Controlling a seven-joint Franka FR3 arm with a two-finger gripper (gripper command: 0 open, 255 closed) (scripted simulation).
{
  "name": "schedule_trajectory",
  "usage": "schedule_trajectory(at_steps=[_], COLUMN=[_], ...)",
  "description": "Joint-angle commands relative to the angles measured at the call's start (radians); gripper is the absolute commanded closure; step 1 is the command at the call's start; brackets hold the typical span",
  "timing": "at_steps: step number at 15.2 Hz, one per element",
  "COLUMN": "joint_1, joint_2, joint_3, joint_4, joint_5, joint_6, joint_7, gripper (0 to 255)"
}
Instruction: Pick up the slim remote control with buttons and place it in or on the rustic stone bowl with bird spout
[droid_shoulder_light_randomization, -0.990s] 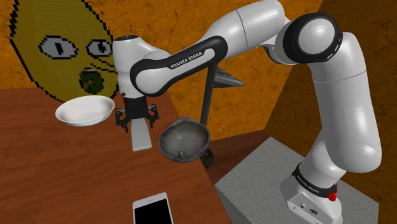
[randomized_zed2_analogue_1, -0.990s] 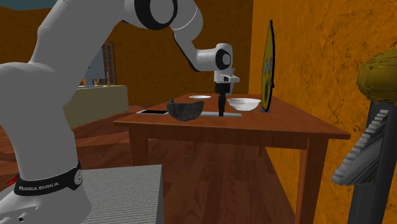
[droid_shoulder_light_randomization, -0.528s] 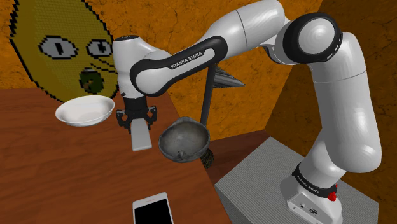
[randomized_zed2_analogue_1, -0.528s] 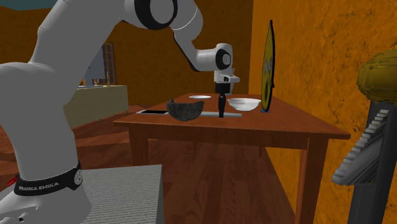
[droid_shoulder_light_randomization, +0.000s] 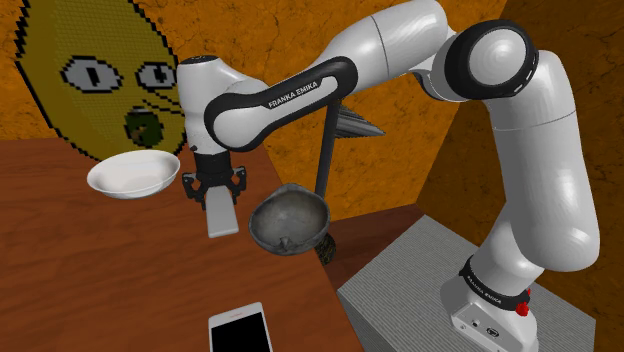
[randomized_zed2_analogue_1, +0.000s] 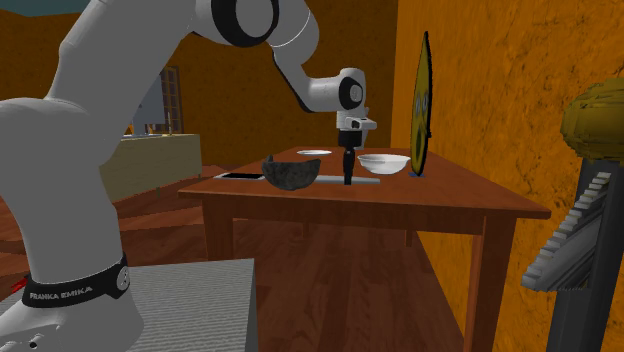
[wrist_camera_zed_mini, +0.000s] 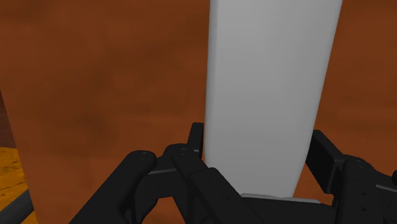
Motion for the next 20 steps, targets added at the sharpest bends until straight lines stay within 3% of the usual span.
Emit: schedule_trajectory(at_steps=[1, 20], joint_1=[-0.001, -0.002], joint_2=[-0.006, -0.083], joint_3=[0.002, 0.032], joint_4=[0.004, 0.148], joint_5=[0.003, 0.051], joint_6=[-0.010, -0.220], joint_7=[-0.002, -0.035], gripper=[255, 255])
